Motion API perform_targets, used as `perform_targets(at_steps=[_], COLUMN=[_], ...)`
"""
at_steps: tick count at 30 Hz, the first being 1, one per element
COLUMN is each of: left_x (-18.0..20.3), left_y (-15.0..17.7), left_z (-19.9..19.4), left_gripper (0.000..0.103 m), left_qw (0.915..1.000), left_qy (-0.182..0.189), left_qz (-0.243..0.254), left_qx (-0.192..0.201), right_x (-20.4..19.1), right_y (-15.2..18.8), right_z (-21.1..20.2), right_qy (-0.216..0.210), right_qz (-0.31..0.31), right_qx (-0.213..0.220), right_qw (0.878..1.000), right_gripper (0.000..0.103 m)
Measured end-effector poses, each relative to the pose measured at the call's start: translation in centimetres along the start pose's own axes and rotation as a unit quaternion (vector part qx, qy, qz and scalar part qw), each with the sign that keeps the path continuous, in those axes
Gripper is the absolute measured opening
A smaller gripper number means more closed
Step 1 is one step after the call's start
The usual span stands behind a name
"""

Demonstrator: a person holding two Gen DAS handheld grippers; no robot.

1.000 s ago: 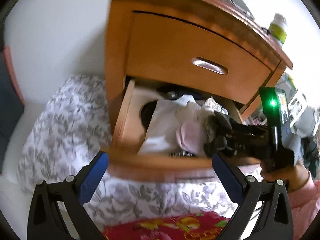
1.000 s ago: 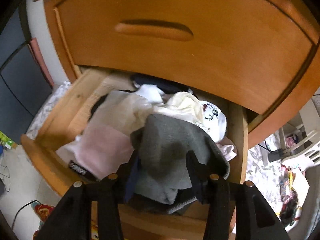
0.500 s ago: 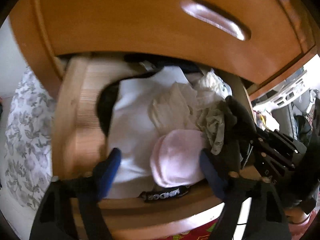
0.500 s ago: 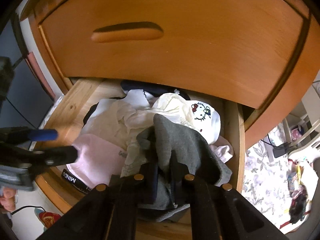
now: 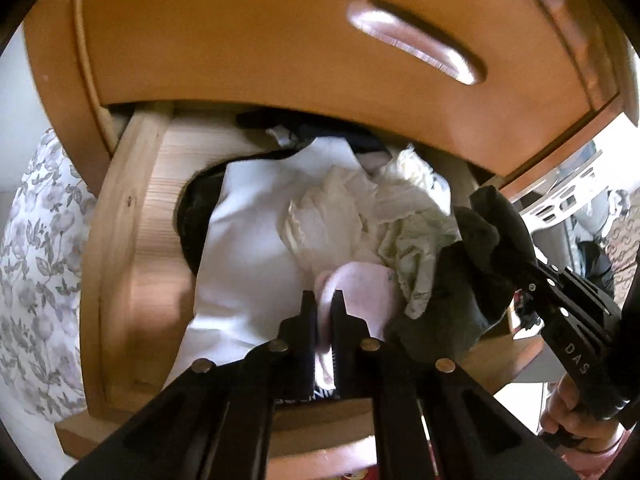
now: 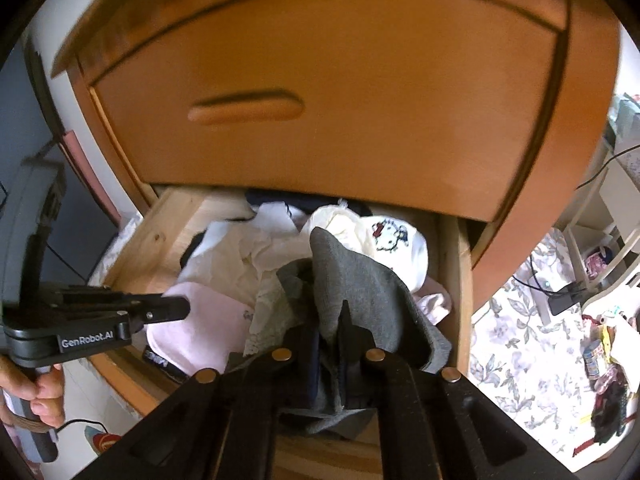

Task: Take underwear out of drawer
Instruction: 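Lift the pink cloth with the left gripper while the right gripper lifts the grey garment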

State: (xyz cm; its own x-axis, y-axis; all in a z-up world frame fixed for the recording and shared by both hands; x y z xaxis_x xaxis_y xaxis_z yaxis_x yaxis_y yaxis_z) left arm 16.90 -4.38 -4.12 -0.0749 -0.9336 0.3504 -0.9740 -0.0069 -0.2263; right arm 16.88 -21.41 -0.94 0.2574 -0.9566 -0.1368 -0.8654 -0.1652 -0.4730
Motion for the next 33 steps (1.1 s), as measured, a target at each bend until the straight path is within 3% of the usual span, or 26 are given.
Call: perform_targets(at_steps=[8, 17, 24, 33], left_x=[1.7, 4.6, 6.0, 7.9], left_y=[0.5, 0.8, 1.2, 4.5], left_z=[-4.3, -10.3, -16.1, -24.7], left_gripper=[0.005, 0.005, 0.005, 0.005], left_qw=[0.9979, 0.9893, 0.9778, 0.9544], left_qy=[0.022, 0.034, 0.038, 0.039], left_qz=[0.01, 0.046, 0.064, 0.099], left_qx=[0.06, 0.134, 0.196, 0.279], right_x=[0.7, -0.3, -1.7, -3.1], right_y=[0.0, -0.4, -1.0, -0.1], right_z=[-3.6, -9.9, -14.6, -22.2], right_qy=[-0.007, -0.021, -0.022, -0.029], right_qz=[0.016, 0.006, -0.004, -0.021], right_qx=[0.041, 0.11, 0.159, 0.231], right_qw=[0.999, 0.994, 0.987, 0.972], right_gripper=[0.007, 0.006, 0.006, 0.006])
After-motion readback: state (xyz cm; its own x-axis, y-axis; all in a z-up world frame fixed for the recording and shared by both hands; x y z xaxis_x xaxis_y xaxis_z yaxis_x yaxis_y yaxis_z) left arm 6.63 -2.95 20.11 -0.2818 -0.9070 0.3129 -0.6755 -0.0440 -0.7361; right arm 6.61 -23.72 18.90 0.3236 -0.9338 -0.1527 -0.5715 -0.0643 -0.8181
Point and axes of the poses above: each gripper's, at about its wrist camera, not at the fingertips, and z roughly the way its jaws point, x to its right, y to its underside, the point moved 5 cm from there along z, roughly the way its jaws point, and after that the axes turned 9 degrees about -x, right-handed, at the moved point
